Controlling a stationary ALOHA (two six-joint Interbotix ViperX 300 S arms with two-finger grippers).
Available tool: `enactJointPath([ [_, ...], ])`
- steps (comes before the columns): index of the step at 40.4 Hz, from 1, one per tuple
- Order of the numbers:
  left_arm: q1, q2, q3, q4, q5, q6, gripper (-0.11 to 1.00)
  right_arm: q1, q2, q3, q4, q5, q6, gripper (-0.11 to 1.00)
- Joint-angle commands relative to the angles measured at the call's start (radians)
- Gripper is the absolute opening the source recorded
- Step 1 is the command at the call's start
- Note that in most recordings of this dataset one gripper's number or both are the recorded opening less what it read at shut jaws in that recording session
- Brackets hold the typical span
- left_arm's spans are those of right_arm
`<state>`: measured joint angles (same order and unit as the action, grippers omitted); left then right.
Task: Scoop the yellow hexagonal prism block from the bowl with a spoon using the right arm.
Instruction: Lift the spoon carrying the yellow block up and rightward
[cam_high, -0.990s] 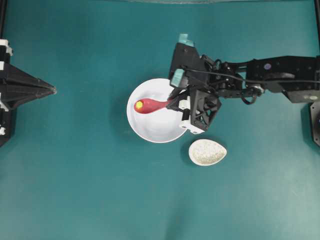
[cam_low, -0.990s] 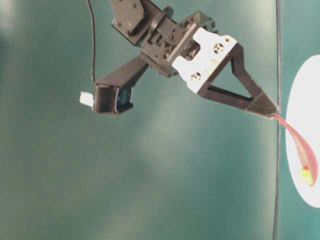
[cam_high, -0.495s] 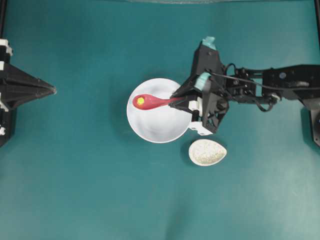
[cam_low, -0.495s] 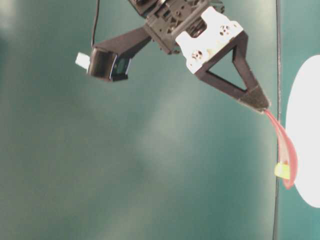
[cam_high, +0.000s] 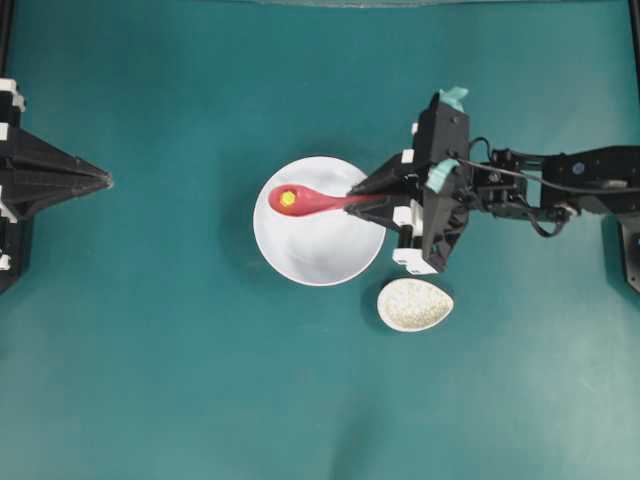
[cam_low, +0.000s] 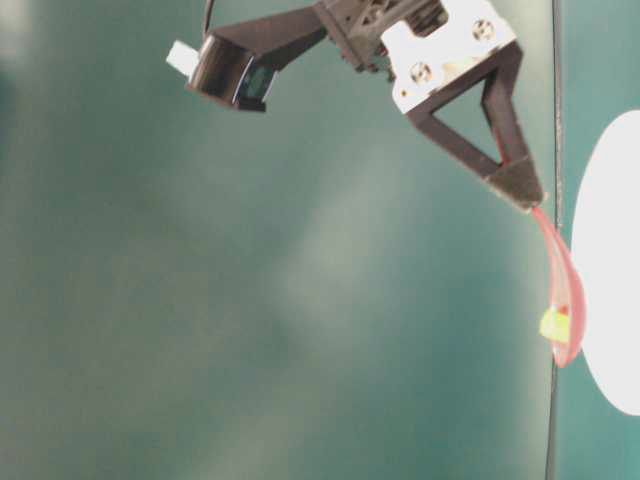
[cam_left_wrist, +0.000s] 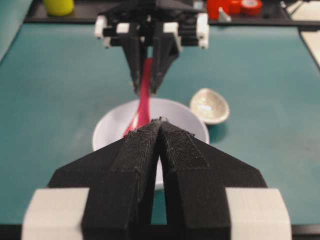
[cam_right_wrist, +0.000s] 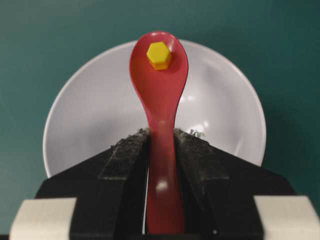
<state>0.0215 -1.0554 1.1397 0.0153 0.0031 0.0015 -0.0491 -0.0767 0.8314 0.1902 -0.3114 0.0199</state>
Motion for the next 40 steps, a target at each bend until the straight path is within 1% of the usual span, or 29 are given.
enactJointPath([
  [1,0.0,0.008,-0.018,0.003,-0.005,0.0,0.02,0.009,-0.026,0.003,-0.009,-0.029,-0.003,0.23],
  [8,0.0,0.005,-0.02,0.003,-0.005,-0.002,0.02,0.014,-0.041,0.029,-0.021,-0.063,-0.006,0.23],
  [18,0.002,0.002,-0.021,0.003,-0.006,-0.005,0.02,0.015,-0.064,0.052,-0.021,-0.107,-0.006,0.23],
  [28,0.0,0.002,-0.021,0.003,-0.005,-0.005,0.02,0.015,-0.084,0.044,-0.021,-0.1,-0.008,0.23],
  [40,0.002,0.0,-0.023,0.003,-0.006,-0.008,0.02,0.014,-0.175,0.041,-0.023,-0.086,-0.017,0.23],
])
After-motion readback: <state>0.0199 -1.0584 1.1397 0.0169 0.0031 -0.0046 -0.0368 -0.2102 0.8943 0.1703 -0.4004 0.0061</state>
